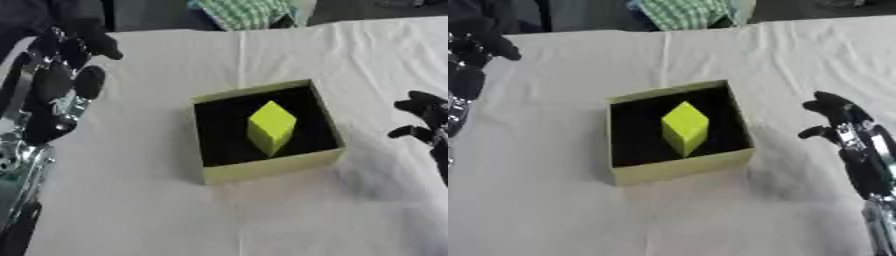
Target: Pick up objects on the table and place them in the box.
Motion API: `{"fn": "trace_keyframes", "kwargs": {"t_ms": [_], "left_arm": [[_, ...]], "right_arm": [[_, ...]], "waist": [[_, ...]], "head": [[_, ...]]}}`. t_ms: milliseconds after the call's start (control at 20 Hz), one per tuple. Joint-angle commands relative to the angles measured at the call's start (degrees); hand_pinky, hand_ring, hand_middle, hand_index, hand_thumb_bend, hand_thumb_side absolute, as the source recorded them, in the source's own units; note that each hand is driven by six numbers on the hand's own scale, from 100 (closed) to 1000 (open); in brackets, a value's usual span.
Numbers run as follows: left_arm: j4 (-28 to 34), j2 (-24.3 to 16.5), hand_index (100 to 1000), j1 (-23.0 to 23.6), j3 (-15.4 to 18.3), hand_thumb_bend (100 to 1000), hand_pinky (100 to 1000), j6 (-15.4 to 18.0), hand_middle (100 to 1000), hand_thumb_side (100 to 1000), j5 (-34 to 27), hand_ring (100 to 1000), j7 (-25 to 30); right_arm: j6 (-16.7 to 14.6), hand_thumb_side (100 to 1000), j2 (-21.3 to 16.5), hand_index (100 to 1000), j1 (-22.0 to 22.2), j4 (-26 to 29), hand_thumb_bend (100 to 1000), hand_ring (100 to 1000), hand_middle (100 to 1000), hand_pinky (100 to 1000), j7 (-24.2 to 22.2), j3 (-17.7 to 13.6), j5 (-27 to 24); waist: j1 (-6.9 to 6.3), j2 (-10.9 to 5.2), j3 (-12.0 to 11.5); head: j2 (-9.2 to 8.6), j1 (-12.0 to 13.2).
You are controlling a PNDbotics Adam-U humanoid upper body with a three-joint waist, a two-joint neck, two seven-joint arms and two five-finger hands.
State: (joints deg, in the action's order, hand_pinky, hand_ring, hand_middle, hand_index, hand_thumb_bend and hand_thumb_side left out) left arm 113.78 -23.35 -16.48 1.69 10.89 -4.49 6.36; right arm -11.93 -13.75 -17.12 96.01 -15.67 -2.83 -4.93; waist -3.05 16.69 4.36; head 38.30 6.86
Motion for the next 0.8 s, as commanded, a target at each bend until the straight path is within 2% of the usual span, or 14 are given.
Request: {"fn": "trace_keyframes", "kwargs": {"t_ms": [50, 800], "left_arm": [[0.82, -0.31, 815, -0.19, 0.13, 443, 787, -0.39, 610, 557, 0.33, 625, -0.04], [0.82, 0.03, 814, 0.19, 0.02, 430, 787, -0.94, 606, 574, 0.58, 623, 0.16]], "right_arm": [[-0.02, 761, -0.71, 872, -0.51, 0.72, 100, 895, 738, 585, 0.01, -0.34, -0.48], [-0.52, 744, -0.78, 872, -0.51, 0.5, 100, 896, 738, 585, -0.34, -0.15, -0.75]], "waist": [[0.35, -1.14, -0.13], [1.24, -1.3, -0.65]], "head": [[0.18, -0.25], [-1.02, -0.52]]}}
